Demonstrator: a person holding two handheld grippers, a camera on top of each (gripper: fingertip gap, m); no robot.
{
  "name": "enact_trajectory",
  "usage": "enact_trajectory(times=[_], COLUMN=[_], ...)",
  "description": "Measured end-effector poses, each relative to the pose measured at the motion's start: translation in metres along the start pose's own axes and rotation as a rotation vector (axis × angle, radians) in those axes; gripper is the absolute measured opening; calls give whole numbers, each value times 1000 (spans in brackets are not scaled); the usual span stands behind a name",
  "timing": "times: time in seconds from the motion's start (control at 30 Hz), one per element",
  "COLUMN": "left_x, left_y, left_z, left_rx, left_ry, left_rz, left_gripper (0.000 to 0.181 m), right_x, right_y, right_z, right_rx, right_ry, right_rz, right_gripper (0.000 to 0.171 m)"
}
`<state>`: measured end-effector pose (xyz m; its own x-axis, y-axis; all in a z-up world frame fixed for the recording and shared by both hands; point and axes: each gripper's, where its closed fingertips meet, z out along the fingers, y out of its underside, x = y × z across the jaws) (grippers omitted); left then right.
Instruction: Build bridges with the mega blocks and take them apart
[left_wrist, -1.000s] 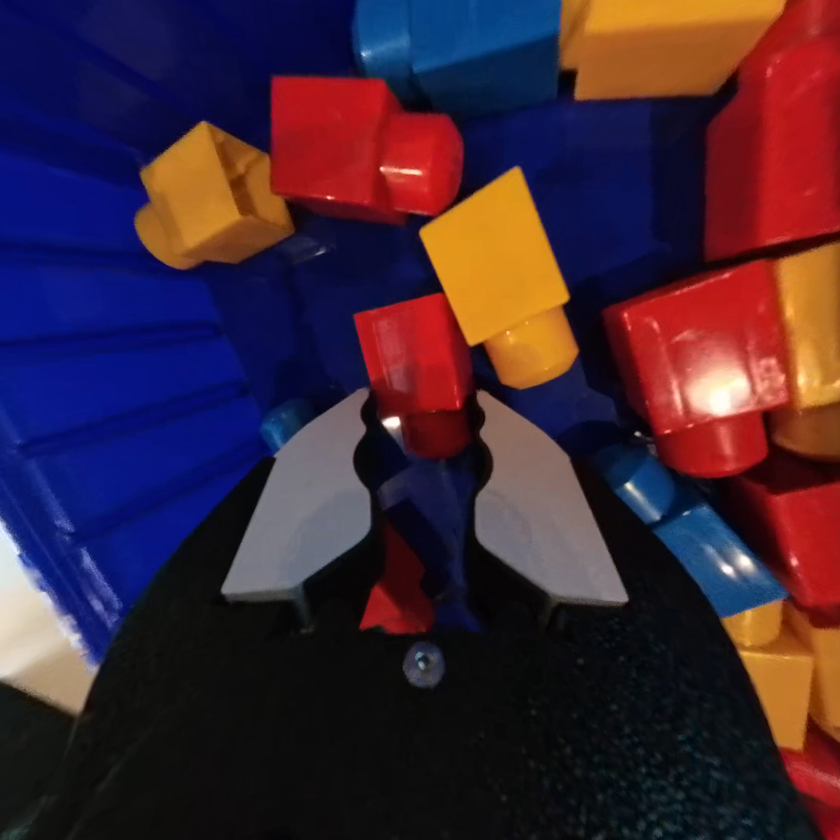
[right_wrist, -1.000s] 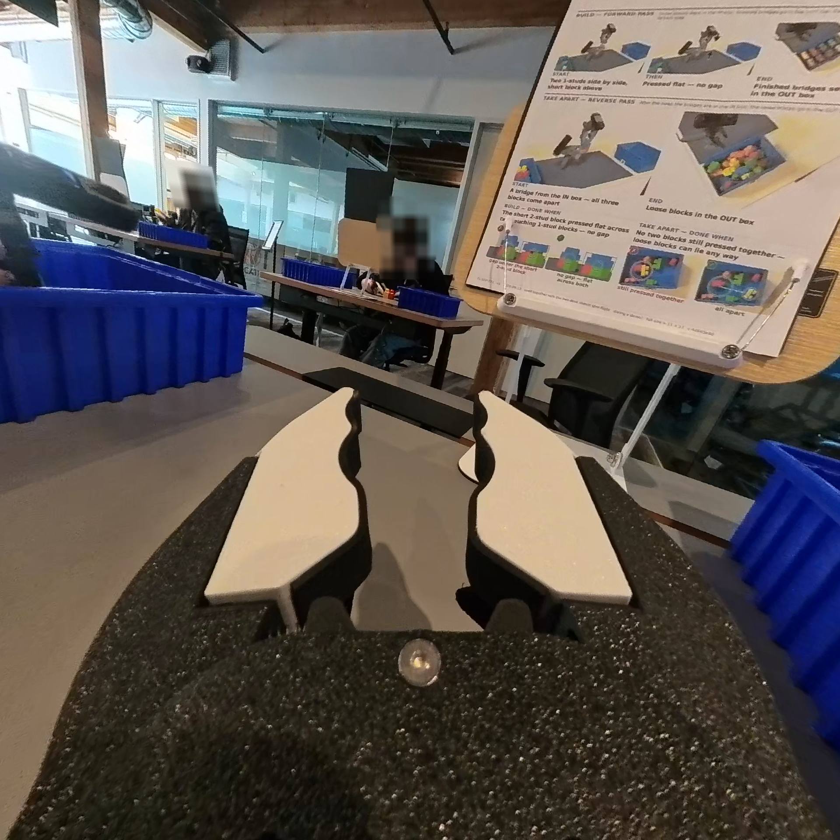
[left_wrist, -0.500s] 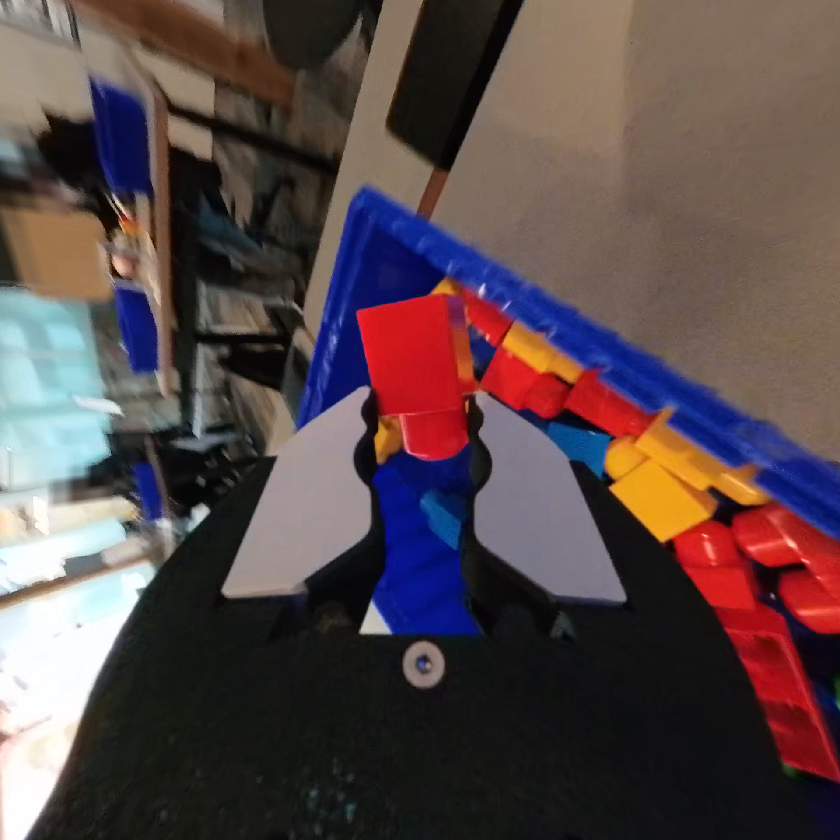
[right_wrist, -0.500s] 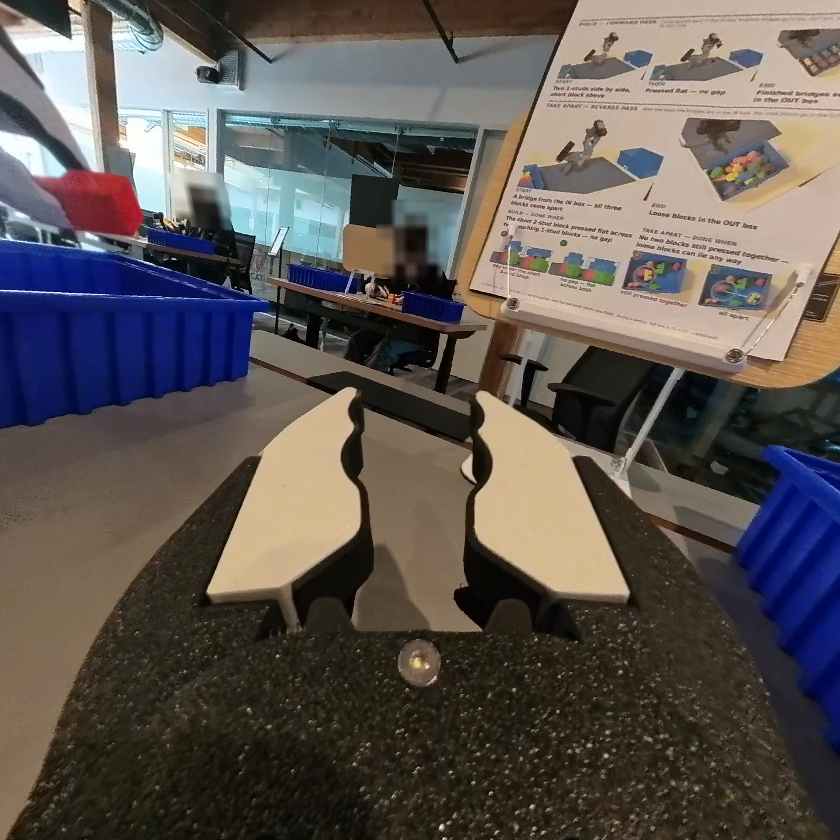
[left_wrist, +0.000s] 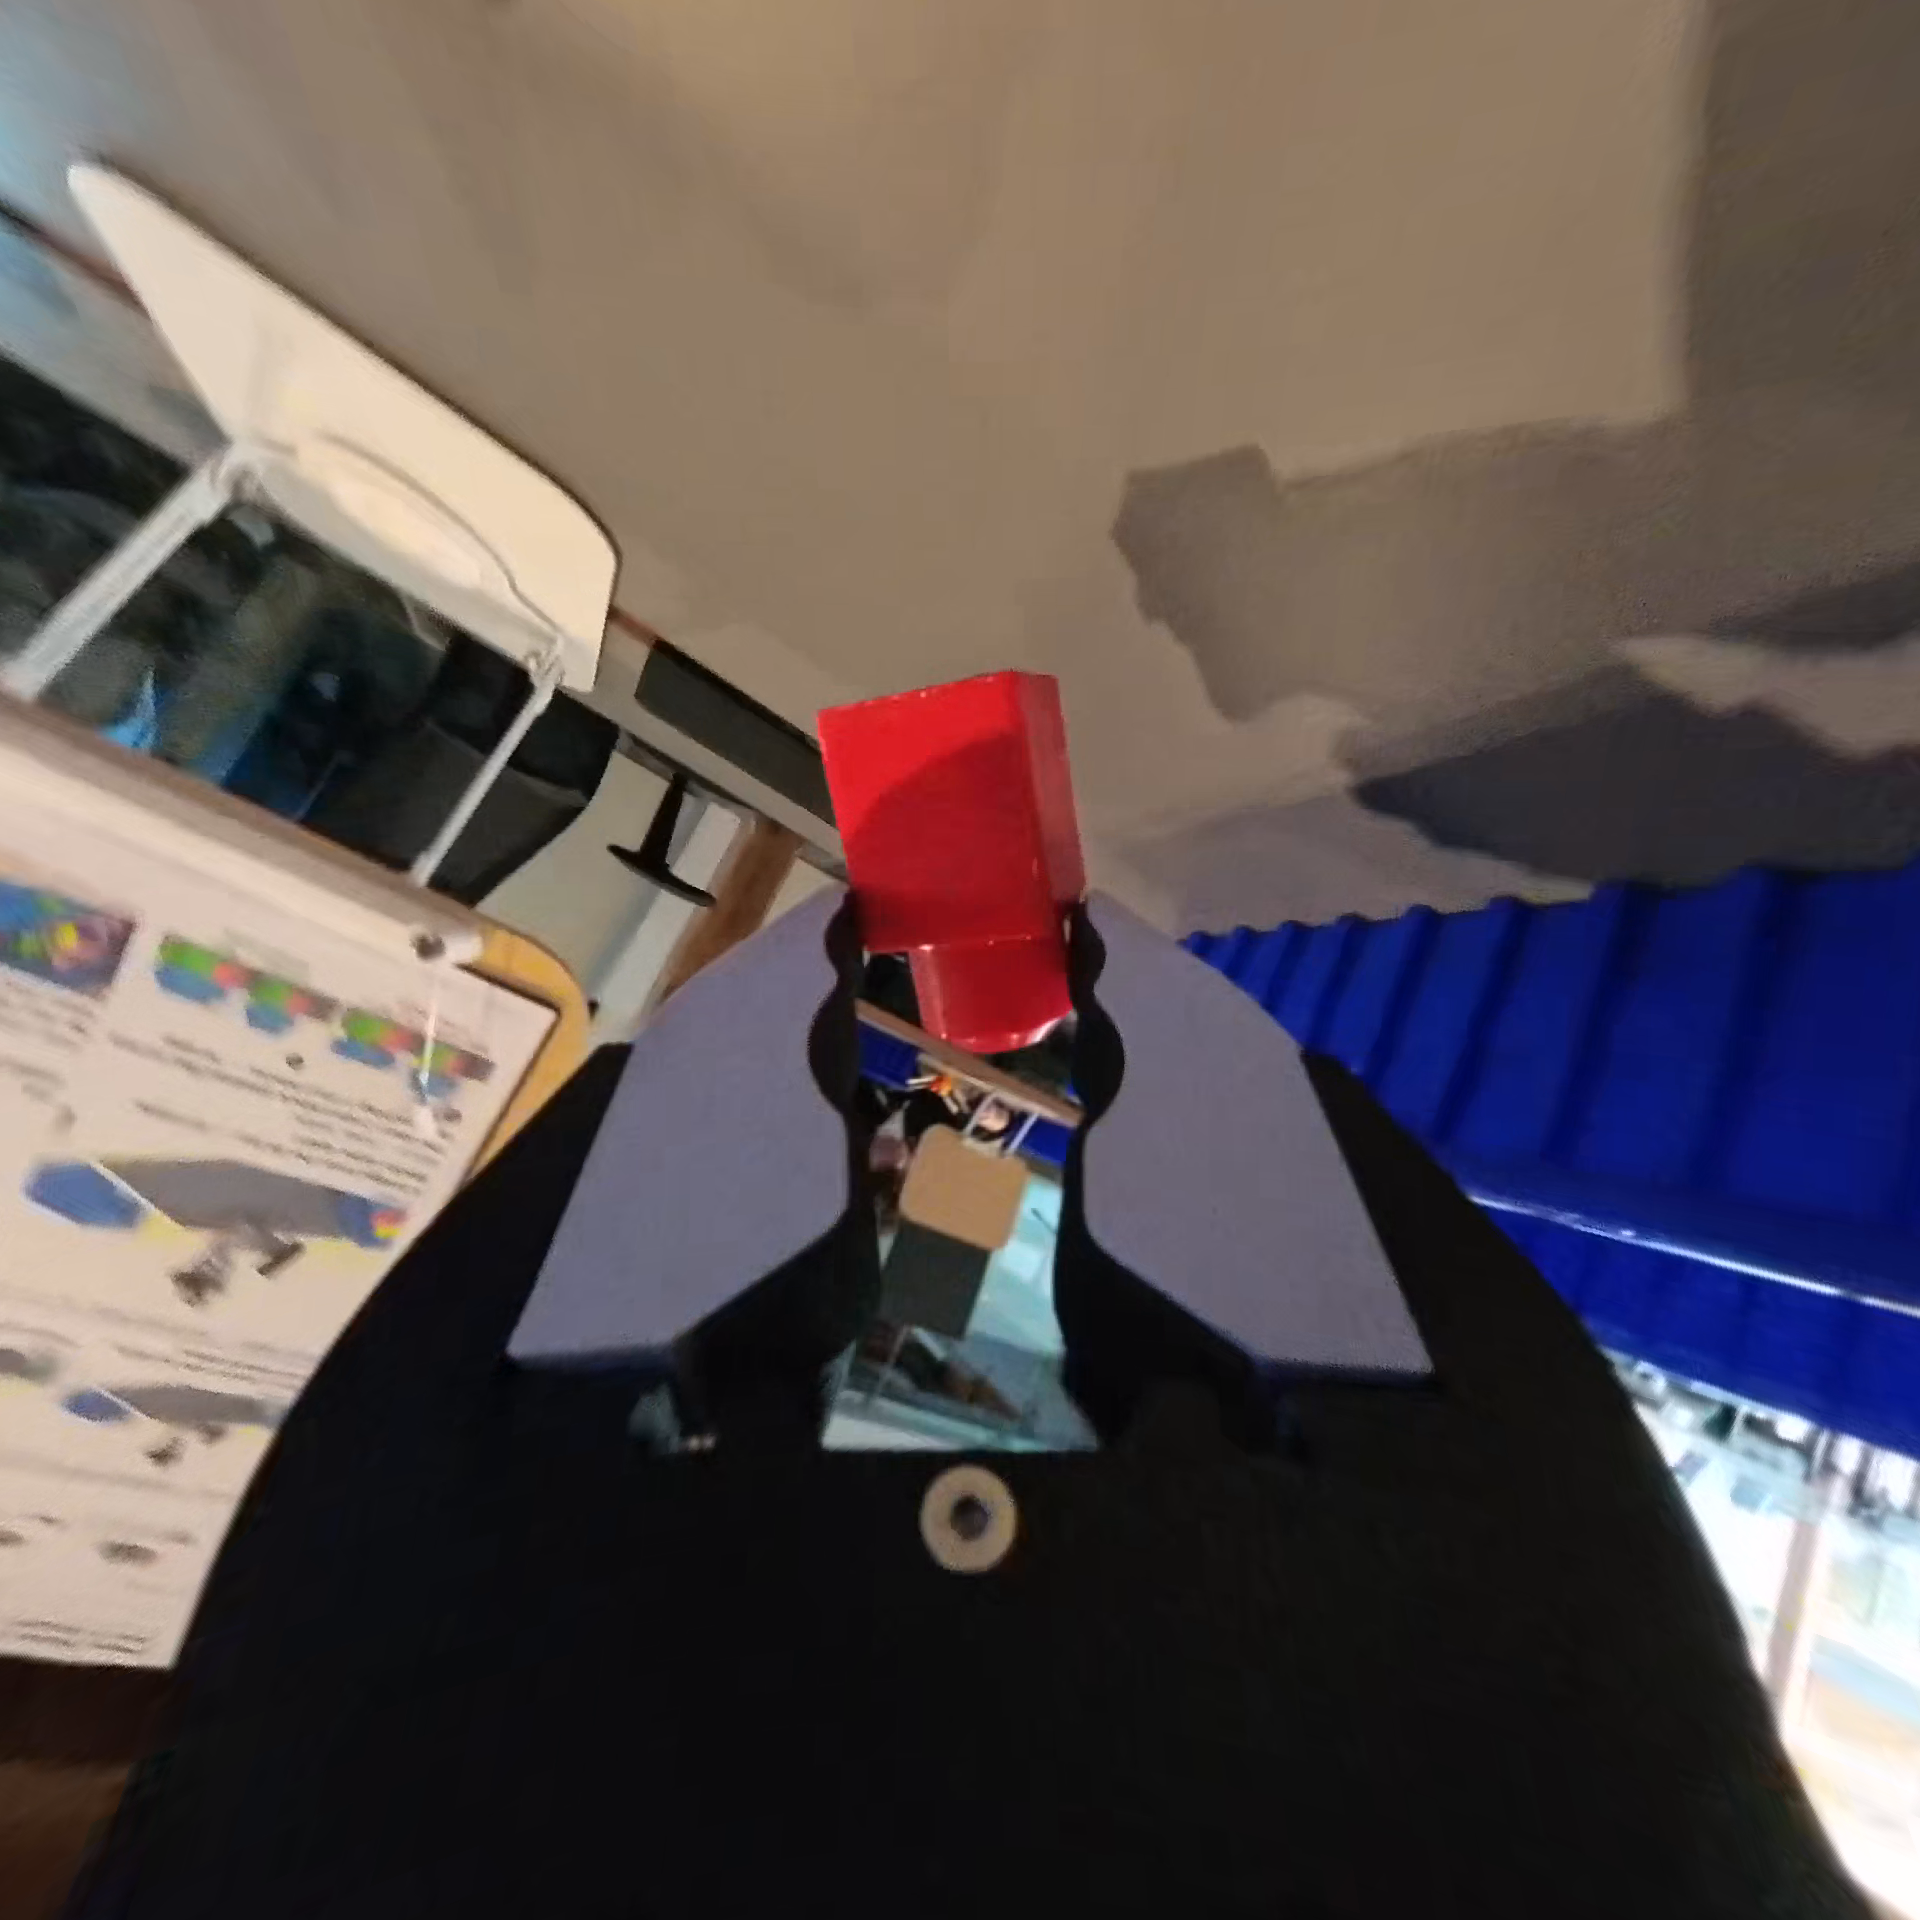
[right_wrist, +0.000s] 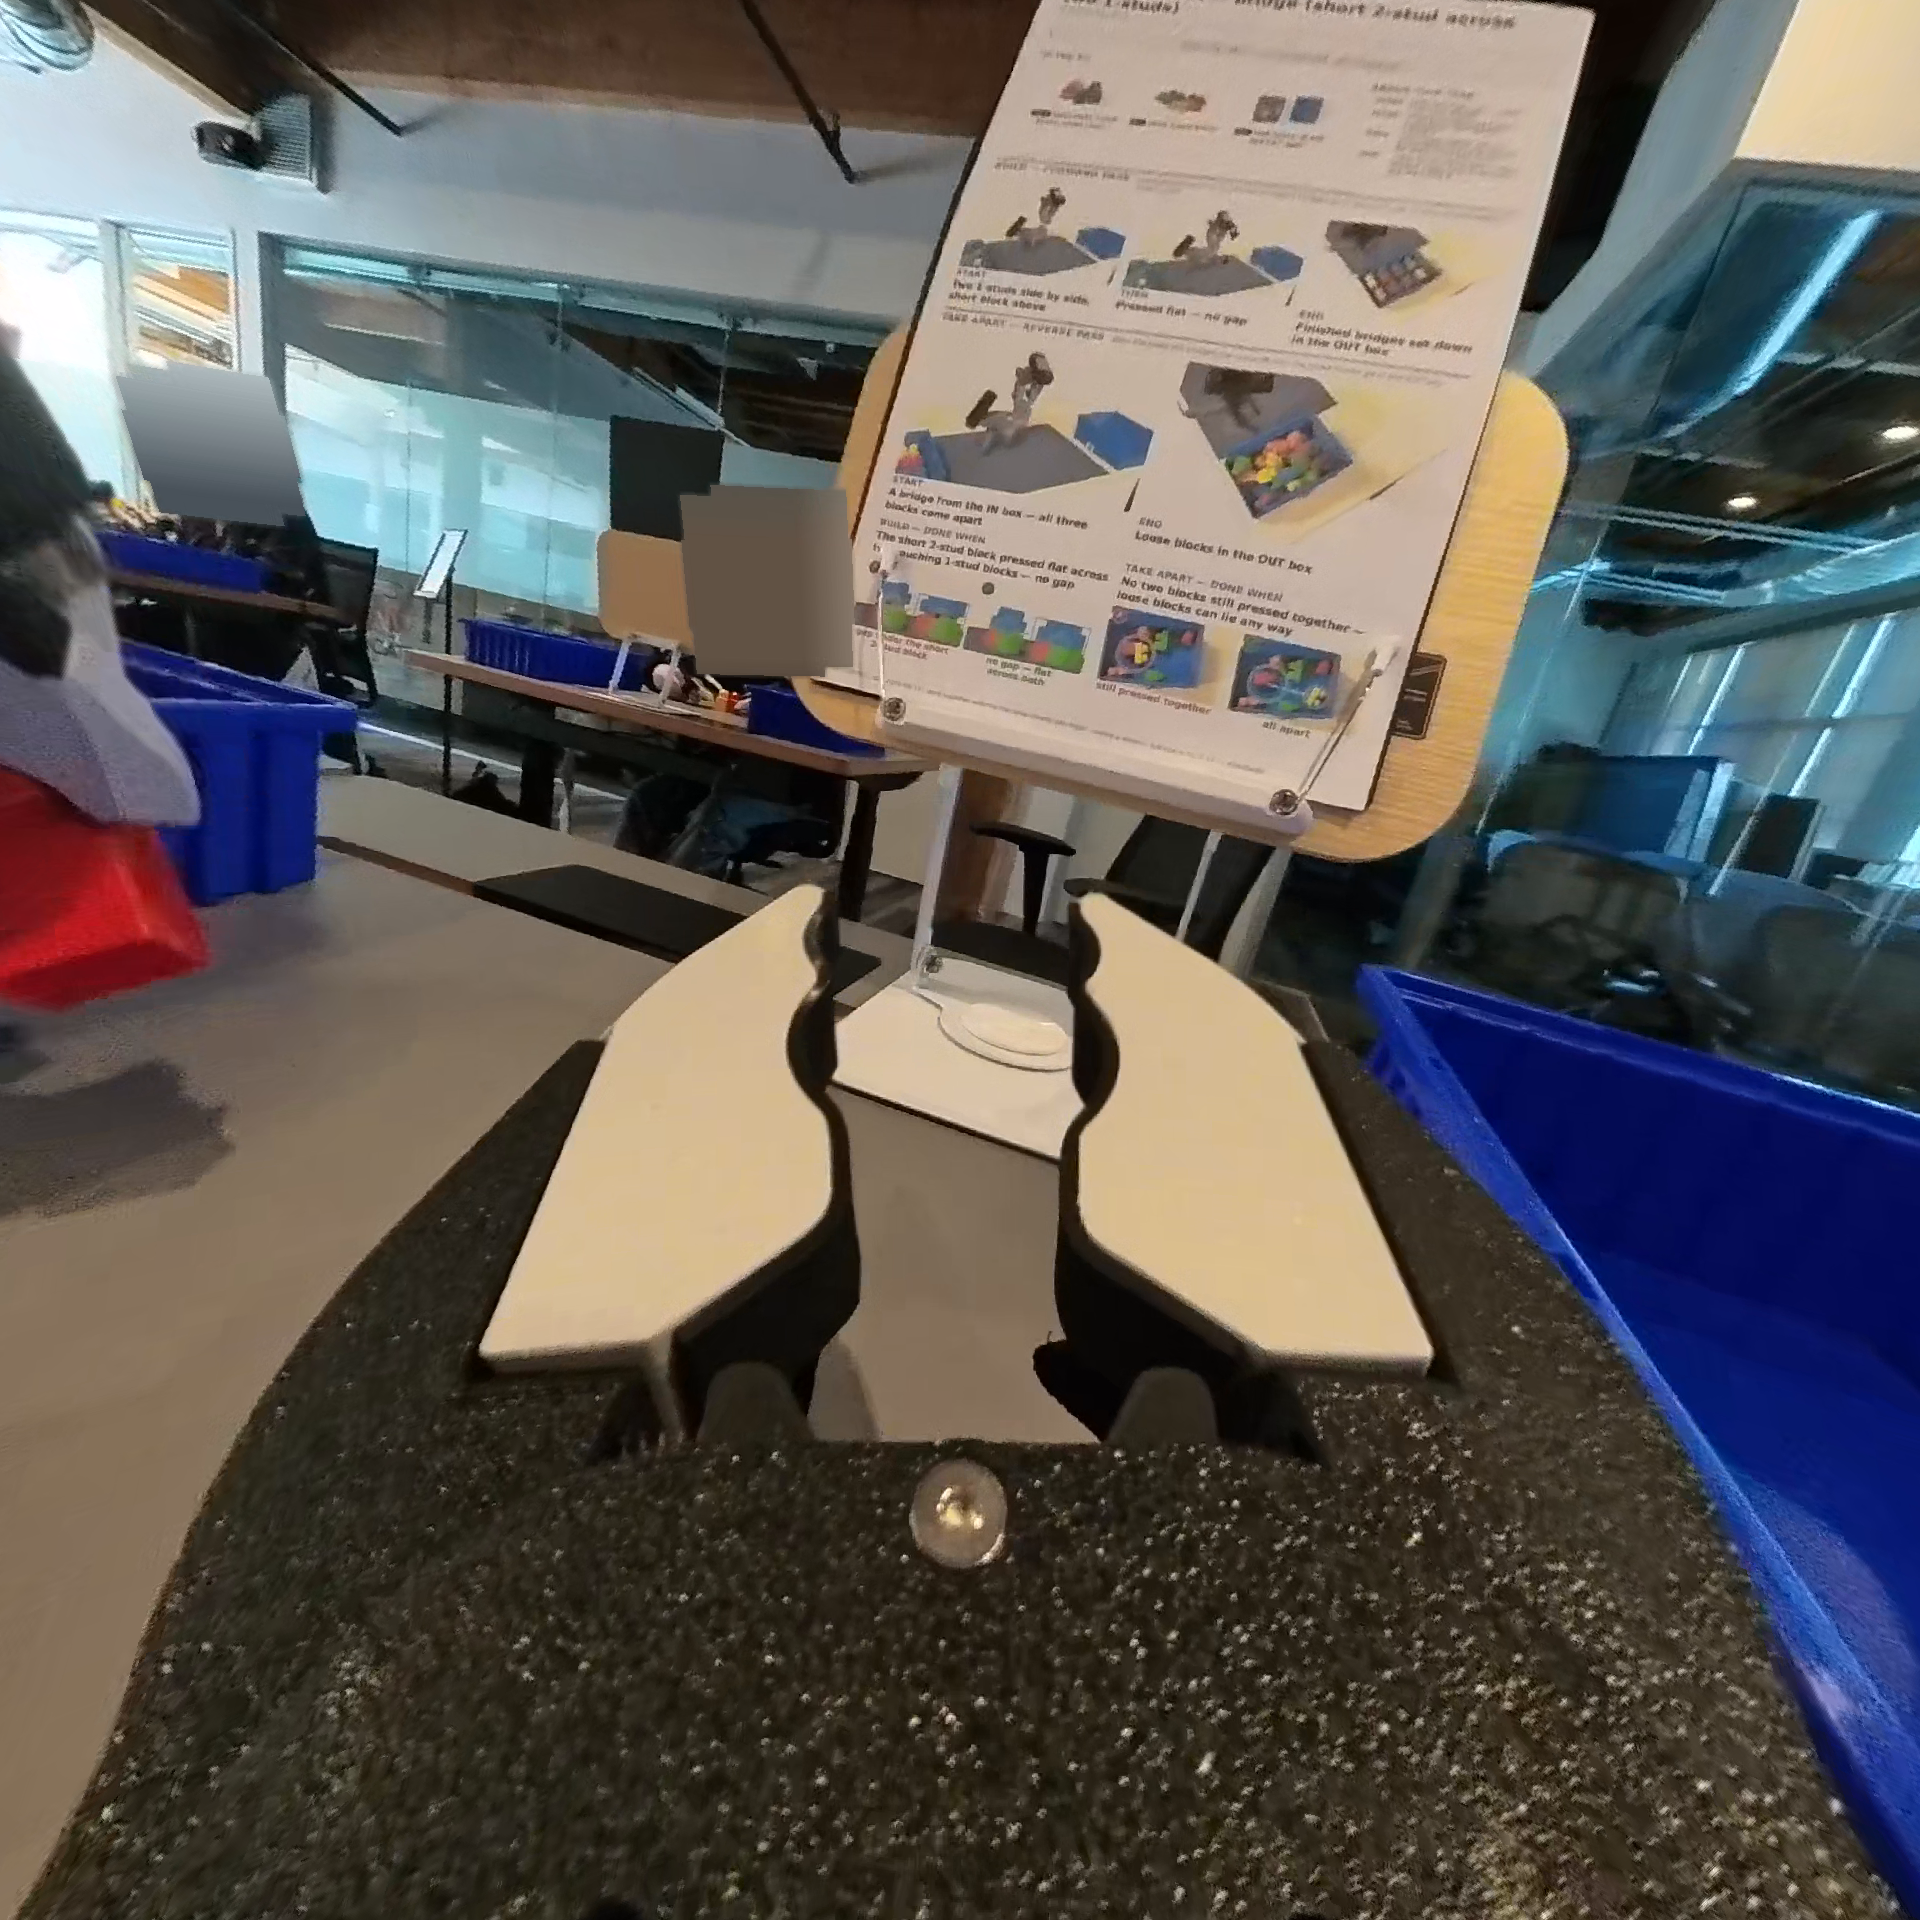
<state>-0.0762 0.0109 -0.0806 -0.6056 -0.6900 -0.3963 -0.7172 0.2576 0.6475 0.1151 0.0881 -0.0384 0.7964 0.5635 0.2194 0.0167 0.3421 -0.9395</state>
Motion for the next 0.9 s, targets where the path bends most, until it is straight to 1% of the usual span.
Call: enact_trajectory(times=[0.07,0.1,0.17,0.2,0.23,0.27,0.33,0.43,0.5,0.57,0.67,0.73,0.9], left_x=[2,3,-1,-4,-7,-10,-19,-31,-35,-38,-38,-40,-43], left_y=[-7,-10,-15,-17,-19,-21,-27,-38,-43,-46,-48,-47,-46], left_z=[4,5,5,3,2,0,-6,-19,-27,-33,-37,-40,-47], left_rx=[-2,5,33,56,81,105,148,219,251,277,307,320,410], left_ry=[56,79,79,66,49,21,-65,-220,-285,-325,-338,-359,-383], left_rz=[32,39,30,20,8,-1,7,49,57,47,15,-19,-197], left_gripper=[37,37,37,38,38,38,38,38,38,38,38,38,38], right_x=[-9,-22,-65,-83,-100,-111,-131,-149,-155,-157,-156,-154,-146], right_y=[0,0,6,11,13,16,19,15,12,9,8,4,-9], right_z=[3,4,2,-2,-7,-10,-18,-27,-32,-33,-31,-31,-32], right_rx=[-5,-8,-60,-110,-157,-209,-298,-360,-389,-389,-388,-378,-328], right_ry=[-62,-145,-442,-580,-705,-783,-927,-1062,-1118,-1140,-1135,-1143,-1180], right_rz=[14,25,69,119,191,263,379,515,571,613,636,680,775], right_gripper=[41,41,35,37,41,51,62,66,66,56,43,42,39])
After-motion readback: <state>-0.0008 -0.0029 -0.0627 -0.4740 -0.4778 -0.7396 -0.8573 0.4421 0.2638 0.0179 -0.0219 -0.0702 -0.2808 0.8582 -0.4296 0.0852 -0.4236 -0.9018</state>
